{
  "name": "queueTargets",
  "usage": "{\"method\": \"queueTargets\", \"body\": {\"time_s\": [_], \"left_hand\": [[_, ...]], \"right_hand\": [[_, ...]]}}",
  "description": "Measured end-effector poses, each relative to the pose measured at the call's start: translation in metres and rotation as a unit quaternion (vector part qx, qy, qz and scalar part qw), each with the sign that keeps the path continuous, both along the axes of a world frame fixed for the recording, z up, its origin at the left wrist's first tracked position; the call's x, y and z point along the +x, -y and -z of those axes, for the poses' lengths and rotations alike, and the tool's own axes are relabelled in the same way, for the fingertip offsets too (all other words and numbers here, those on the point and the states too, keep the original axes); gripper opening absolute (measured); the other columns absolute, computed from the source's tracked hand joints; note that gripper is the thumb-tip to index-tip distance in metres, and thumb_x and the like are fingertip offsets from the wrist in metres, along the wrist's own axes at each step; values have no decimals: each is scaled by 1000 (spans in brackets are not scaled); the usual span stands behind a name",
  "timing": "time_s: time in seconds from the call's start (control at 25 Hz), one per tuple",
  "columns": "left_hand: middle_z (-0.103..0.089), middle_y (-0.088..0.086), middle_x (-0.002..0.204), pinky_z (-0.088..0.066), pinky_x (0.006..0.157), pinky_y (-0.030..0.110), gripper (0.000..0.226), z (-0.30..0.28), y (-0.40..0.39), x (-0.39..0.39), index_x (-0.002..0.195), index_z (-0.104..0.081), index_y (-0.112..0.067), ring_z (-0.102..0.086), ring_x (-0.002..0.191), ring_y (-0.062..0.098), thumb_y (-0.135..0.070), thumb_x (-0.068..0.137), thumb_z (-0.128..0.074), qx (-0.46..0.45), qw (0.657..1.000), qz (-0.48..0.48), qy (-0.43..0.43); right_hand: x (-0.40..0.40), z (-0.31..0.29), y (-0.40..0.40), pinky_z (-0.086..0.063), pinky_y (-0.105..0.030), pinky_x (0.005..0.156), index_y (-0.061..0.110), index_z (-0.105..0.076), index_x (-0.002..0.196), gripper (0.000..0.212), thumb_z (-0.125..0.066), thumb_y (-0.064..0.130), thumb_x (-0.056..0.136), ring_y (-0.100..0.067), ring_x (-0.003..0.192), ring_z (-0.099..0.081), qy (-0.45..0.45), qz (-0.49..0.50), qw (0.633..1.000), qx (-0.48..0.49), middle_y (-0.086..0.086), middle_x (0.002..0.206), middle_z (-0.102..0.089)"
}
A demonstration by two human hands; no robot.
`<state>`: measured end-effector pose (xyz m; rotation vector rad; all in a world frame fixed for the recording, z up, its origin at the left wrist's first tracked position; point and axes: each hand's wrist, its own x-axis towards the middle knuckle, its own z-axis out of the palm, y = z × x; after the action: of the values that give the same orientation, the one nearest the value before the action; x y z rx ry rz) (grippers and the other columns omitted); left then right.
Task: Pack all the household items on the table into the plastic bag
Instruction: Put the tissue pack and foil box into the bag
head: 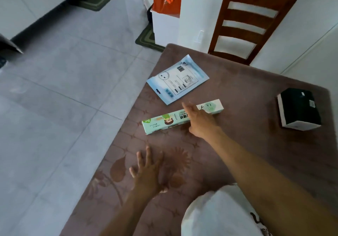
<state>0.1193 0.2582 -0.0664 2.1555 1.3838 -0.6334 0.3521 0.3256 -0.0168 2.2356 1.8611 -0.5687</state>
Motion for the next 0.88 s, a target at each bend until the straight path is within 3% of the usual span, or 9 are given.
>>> {"method": "queueTargets", "body": {"time_s": [0.2,0.32,0.44,0.48,0.52,0.56,0.6,0.76,0.88], "left_hand": [[28,7,160,-14,109,73,126,12,-1,-1,151,6,-40,21,144,44,-54,62,-82,8,1000,-15,1],[25,4,160,-13,107,74,125,0,3,-1,151,2,-42,21,145,41,-51,60,-83,1,999,-36,24],[8,4,164,-17,111,64,108,-27,8,8,152,-15,-35,4,149,35,-49,67,-80,-40,982,-165,80],[-9,10,164,-24,111,57,96,-44,10,15,150,-28,-25,-15,147,35,-47,71,-77,-109,918,-329,193],[-25,19,158,-32,110,52,81,-66,19,20,146,-38,-15,-32,140,40,-44,78,-71,-200,790,-480,325],[-38,26,150,-39,106,51,63,-88,41,21,140,-45,-7,-44,131,44,-38,88,-62,-266,675,-541,426],[-52,26,139,-47,97,49,42,-116,62,23,130,-56,-6,-55,121,42,-29,94,-55,-273,617,-548,494],[-72,7,95,-53,77,36,22,-218,129,34,102,-71,-18,-66,88,26,-30,85,-64,-170,653,-368,640],[-61,-15,113,-50,76,24,67,-266,173,35,124,-53,-37,-60,98,5,-68,66,-70,-17,838,-80,540]], "right_hand": [[12,16,24,-51,-37,73,14,-58,116,44,-74,17,75,-24,93,-61,53,7,998,-16,-7,114,-60],[31,-14,79,-44,-26,56,21,-58,109,40,-73,22,71,-12,76,-61,-122,129,981,-81,3,99,-65],[54,-79,141,-52,-30,69,27,-57,118,49,-77,19,74,-13,88,-65,-324,318,890,32,9,105,-66],[60,-101,162,-55,-30,69,22,-60,115,45,-78,11,75,-13,89,-66,-393,376,834,97,7,107,-67],[63,-122,185,-56,-26,61,19,-64,108,38,-77,3,76,-12,85,-67,-450,421,772,155,3,107,-70],[64,-145,215,-55,-21,55,20,-68,98,34,-78,-2,73,-11,80,-68,-489,450,717,212,0,104,-72],[64,-163,249,-56,-18,55,20,-72,90,32,-81,0,67,-11,79,-71,-512,462,674,263,-2,103,-75],[51,-203,364,-59,-40,82,26,-72,110,50,-80,15,62,-21,106,-69,-556,416,609,384,0,116,-73],[34,-205,410,-57,-24,80,37,-72,108,51,-87,30,60,-9,106,-68,-567,348,626,407,12,113,-73]]}}
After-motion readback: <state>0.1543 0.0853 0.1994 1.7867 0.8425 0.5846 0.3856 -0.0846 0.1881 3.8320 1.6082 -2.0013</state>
